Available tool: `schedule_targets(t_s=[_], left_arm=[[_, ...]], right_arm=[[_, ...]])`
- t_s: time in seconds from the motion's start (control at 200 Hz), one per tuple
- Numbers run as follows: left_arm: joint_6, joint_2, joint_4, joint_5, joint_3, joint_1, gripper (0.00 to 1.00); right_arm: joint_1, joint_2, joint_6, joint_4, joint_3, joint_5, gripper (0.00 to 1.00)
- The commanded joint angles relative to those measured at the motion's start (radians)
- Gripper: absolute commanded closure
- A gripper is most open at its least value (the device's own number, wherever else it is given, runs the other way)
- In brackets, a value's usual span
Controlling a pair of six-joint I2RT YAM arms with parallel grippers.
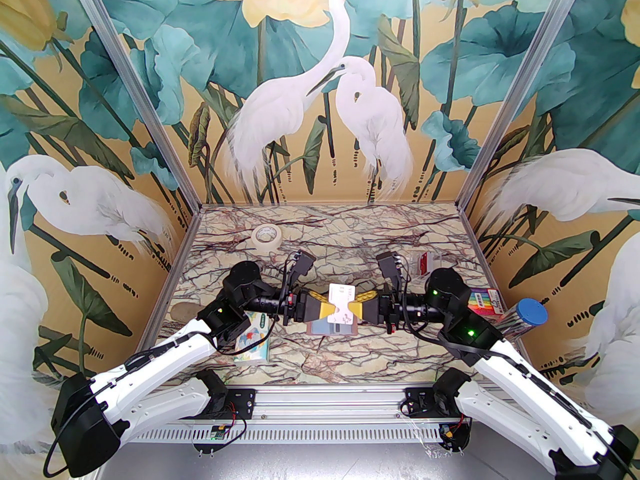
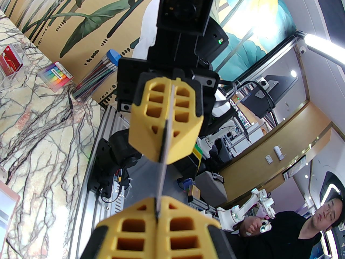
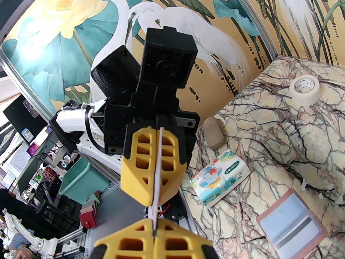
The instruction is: Put the credit cards into the card holder
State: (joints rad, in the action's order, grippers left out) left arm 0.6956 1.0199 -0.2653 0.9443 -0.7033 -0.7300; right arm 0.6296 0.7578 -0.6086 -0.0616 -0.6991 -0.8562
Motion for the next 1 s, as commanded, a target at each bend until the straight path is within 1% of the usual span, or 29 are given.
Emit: schedule_targets(t_s=[0.0,0.055,0.12,0.19,0.32,0.41,0.535,0.63,0.78,0.88,0.995], left_arm=[[-0.033,-0.025,0.102,-0.111,0.002,0.001,0.55],[-0.057,-0.036,0.180,-0.165,-0.013,0.005,0.43],[-0.072,-0.059,0.269,-0.244,-0.023,0.023,0.37],[-0.068,-0.092,0.350,-0.319,-0.018,0.068,0.33],[-0.055,-0.128,0.490,-0.422,0.003,0.166,0.31],[-0.048,-0.118,0.522,-0.423,0.026,0.203,0.31],[-0.048,-0.106,0.522,-0.436,0.062,0.205,0.31],[-0.051,-0.086,0.521,-0.447,0.079,0.204,0.31],[-0.053,-0.013,0.522,-0.432,0.077,0.204,0.33],[-0.040,0.018,0.485,-0.407,0.096,0.204,0.35],[-0.024,0.076,0.442,-0.362,0.113,0.204,0.37]], right_arm=[[0.009,-0.005,0.009,-0.021,-0.012,0.033,1.00],[0.009,-0.001,0.015,-0.044,-0.015,0.058,1.00],[0.009,0.008,0.028,-0.088,-0.022,0.100,1.00],[0.008,0.027,0.035,-0.130,-0.021,0.144,1.00],[0.006,0.078,0.027,-0.155,-0.011,0.201,1.00],[0.005,0.122,0.027,-0.182,-0.013,0.242,1.00],[-0.006,0.180,0.021,-0.222,-0.016,0.292,1.00],[-0.026,0.214,0.007,-0.242,-0.007,0.307,1.00],[-0.084,0.265,-0.026,-0.247,0.018,0.287,1.00],[-0.122,0.303,-0.045,-0.235,0.037,0.260,1.00],[-0.143,0.344,-0.056,-0.215,0.046,0.236,1.00]])
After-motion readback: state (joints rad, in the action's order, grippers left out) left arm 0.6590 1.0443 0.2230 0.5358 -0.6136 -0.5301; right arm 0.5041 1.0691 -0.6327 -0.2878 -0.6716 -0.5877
